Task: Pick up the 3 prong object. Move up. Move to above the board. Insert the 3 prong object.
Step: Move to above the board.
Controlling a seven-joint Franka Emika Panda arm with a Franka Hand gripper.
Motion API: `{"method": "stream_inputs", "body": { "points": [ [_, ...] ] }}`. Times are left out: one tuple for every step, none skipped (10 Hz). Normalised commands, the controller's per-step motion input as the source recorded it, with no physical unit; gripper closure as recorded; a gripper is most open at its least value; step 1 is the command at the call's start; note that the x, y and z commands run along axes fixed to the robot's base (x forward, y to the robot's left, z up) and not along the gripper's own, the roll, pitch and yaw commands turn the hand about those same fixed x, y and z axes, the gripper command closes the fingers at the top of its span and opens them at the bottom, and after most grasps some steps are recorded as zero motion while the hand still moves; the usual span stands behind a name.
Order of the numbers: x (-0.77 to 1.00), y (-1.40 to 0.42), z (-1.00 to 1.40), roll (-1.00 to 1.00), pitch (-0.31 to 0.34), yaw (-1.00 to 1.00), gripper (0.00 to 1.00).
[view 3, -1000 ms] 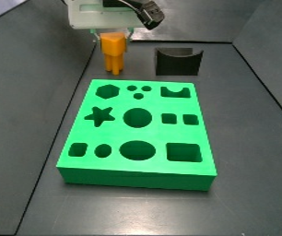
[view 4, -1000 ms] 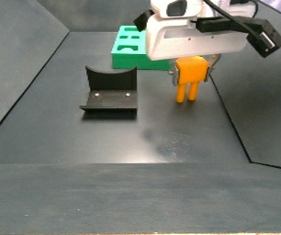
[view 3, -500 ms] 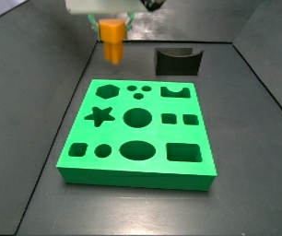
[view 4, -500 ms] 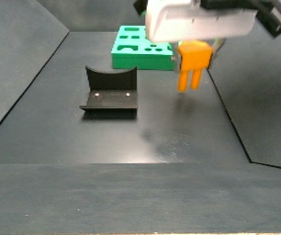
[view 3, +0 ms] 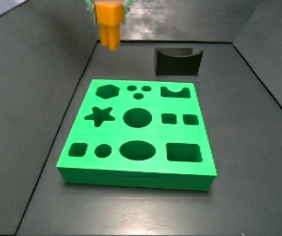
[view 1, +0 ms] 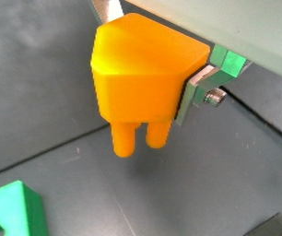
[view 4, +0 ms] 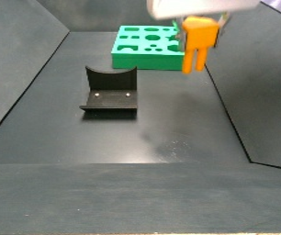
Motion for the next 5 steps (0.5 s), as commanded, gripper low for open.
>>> {"method": "stream_inputs", "body": {
  "points": [
    [-0.02,-0.11,1.0,0.05,0.111,0.09,1.0],
    [-0.02,-0.11,1.0,0.05,0.099,0.07,1.0],
    [-0.01,-0.1,1.0,0.05,0.087,0.05,1.0],
    [-0.01,-0.09,1.0,0.05,0.08,0.04,1.0],
    [0.0,-0.08,1.0,0.05,0.083,0.03,1.0]
  ]
}}
